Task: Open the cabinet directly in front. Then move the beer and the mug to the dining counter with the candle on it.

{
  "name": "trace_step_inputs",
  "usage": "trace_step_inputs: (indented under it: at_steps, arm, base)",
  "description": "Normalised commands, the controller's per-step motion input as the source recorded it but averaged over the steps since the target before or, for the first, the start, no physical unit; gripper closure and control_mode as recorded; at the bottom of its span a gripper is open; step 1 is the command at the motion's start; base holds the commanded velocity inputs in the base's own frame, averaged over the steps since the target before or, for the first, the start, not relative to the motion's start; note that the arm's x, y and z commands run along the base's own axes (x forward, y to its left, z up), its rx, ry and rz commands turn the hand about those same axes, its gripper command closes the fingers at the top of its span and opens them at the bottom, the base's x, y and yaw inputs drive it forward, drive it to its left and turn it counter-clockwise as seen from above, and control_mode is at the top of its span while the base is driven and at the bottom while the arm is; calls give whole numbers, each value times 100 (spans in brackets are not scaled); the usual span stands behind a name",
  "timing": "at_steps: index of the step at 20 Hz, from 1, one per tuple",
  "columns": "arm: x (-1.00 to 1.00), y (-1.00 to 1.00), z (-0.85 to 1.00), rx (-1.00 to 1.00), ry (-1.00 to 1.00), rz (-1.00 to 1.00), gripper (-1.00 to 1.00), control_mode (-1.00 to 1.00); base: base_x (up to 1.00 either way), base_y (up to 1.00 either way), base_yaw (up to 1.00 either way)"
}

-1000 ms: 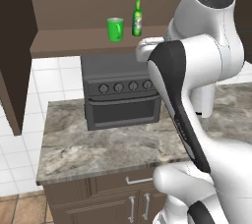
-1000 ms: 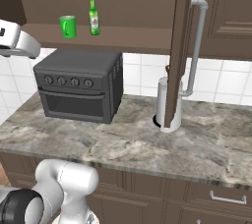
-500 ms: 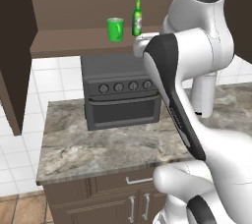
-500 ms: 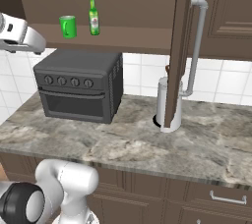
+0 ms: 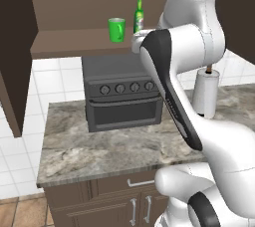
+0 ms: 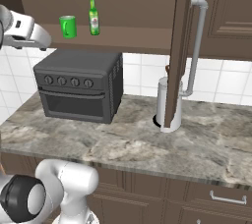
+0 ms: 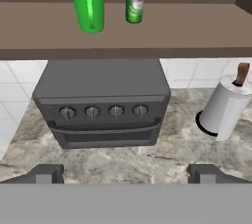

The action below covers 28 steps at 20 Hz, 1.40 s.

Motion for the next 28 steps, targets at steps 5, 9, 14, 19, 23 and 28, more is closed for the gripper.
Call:
trace_step_inputs:
  at_steps: [5,9,14,19,23,28]
  arm:
    - [27,12,0,0,0,0,-100,-100]
    - [33,3,0,0,0,0,-100,-100]
    - [24,0,0,0,0,-1,-100,-100]
    - [28,0,0,0,0,-1,-100,-100]
    - [24,1,-2,0,0,-1,-100,-100]
    - [27,1,-9,0,0,0,-100,-100]
  base:
    - [0,0,0]
    - [0,0,0]
    - [0,0,0]
    - [0,0,0]
    - [0,0,0]
    - [0,0,0]
